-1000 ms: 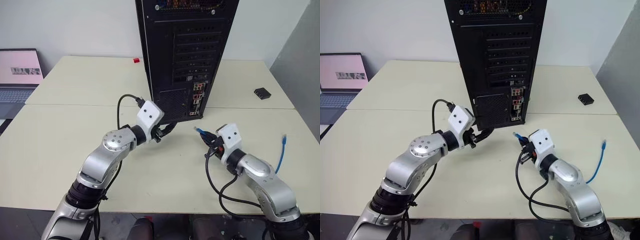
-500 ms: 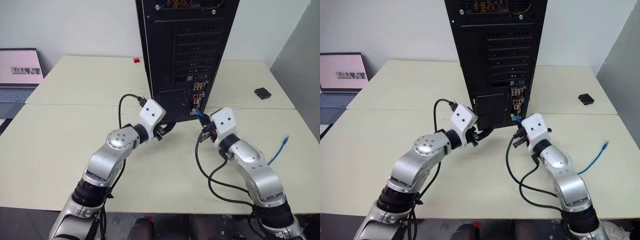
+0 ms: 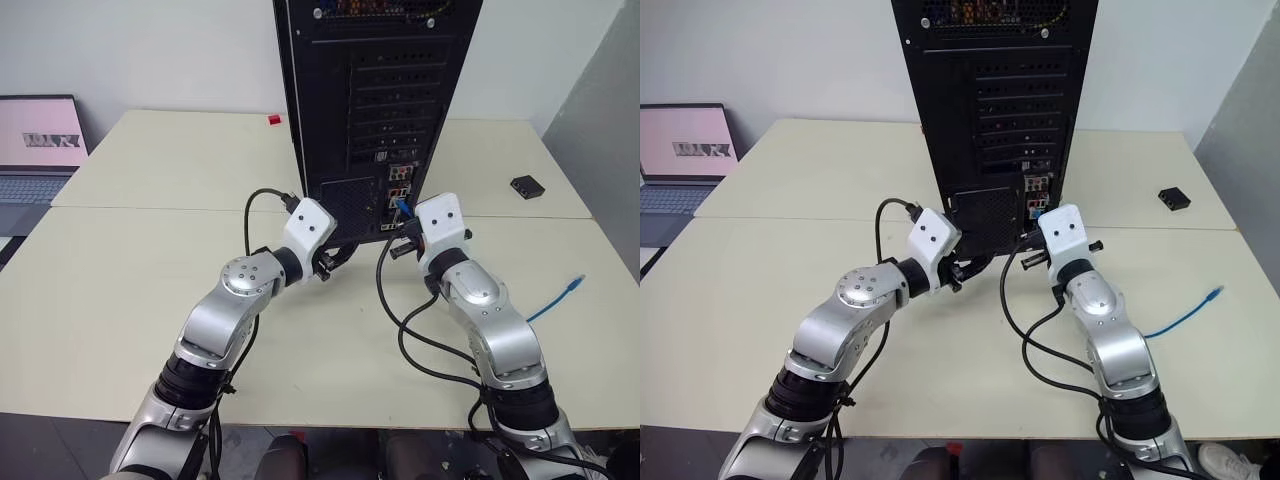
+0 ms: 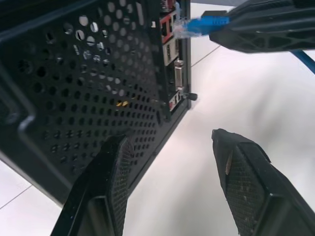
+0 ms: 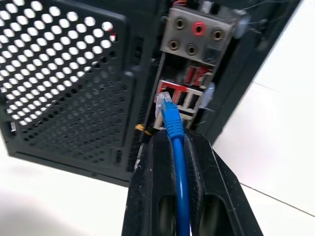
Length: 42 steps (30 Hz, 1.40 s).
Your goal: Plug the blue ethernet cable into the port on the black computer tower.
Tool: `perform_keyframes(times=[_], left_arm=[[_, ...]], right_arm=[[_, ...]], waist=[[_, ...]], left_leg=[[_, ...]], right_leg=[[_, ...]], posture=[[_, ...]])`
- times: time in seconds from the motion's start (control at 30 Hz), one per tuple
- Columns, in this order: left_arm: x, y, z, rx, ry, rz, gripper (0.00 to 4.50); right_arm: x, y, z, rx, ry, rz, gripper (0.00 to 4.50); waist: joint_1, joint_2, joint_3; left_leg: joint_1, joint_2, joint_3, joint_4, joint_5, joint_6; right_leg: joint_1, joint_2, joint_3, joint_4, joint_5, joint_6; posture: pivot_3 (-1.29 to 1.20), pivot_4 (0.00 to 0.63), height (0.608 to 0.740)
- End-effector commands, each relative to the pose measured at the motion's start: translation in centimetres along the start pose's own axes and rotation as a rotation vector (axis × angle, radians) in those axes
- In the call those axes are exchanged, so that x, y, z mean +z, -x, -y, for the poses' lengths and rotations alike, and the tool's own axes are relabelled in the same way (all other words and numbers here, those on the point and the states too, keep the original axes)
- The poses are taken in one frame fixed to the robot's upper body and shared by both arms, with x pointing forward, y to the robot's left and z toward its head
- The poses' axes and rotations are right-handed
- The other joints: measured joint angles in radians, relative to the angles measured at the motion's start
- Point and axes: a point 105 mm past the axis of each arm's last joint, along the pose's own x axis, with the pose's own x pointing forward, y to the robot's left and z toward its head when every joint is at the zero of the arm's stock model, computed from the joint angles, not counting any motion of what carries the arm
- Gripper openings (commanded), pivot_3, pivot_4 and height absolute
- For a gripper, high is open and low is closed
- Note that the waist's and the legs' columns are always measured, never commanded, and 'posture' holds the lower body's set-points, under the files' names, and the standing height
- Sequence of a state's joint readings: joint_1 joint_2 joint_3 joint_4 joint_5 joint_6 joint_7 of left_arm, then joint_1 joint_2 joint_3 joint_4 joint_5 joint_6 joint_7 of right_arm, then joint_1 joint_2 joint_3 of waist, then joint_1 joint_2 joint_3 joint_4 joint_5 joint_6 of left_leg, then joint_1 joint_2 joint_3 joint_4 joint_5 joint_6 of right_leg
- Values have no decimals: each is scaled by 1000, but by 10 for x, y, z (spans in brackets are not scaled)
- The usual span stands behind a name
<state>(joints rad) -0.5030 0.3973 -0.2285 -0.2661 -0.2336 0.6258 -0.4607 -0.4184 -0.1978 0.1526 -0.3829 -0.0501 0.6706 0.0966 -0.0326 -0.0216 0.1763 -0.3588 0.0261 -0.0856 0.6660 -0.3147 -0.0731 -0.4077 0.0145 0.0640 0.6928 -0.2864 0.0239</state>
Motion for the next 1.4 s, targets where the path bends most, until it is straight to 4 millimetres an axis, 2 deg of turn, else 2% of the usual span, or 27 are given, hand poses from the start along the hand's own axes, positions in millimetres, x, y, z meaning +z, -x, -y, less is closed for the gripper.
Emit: perform_keyframes(times=[0.03, 0.37, 0.67, 1.07, 1.4], left_arm=[[11, 3, 3, -17, -11, 46, 2687], [10, 4, 4, -33, -13, 50, 2687], [9, 8, 1, -27, -17, 53, 2687], [11, 9, -1, -19, -17, 63, 2687], [10, 13, -1, -21, -10, 72, 2687]], right_arm=[[13, -1, 7, -49, -18, 45, 0], [14, -3, -6, -24, -98, 56, 0], [9, -6, -1, -72, -126, 46, 0], [18, -8, -7, -40, -181, 69, 0], [14, -12, -3, -57, -186, 54, 0]], waist=[[0, 0, 0], [0, 0, 0], [0, 0, 0], [0, 0, 0], [-1, 0, 0]], left_leg=[[0, 0, 0, 0, 0, 0], [0, 0, 0, 0, 0, 0], [0, 0, 0, 0, 0, 1], [0, 0, 0, -1, 0, 1], [0, 0, 0, -1, 0, 1]], right_leg=[[0, 0, 0, 0, 0, 0], [0, 0, 0, 0, 0, 0], [-1, 0, 0, 0, 0, 0], [-1, 0, 0, 0, 0, 0], [-1, 0, 0, 0, 0, 0]], posture=[[0, 150, 740], [0, 150, 740], [0, 150, 740], [0, 150, 740], [0, 150, 740]])
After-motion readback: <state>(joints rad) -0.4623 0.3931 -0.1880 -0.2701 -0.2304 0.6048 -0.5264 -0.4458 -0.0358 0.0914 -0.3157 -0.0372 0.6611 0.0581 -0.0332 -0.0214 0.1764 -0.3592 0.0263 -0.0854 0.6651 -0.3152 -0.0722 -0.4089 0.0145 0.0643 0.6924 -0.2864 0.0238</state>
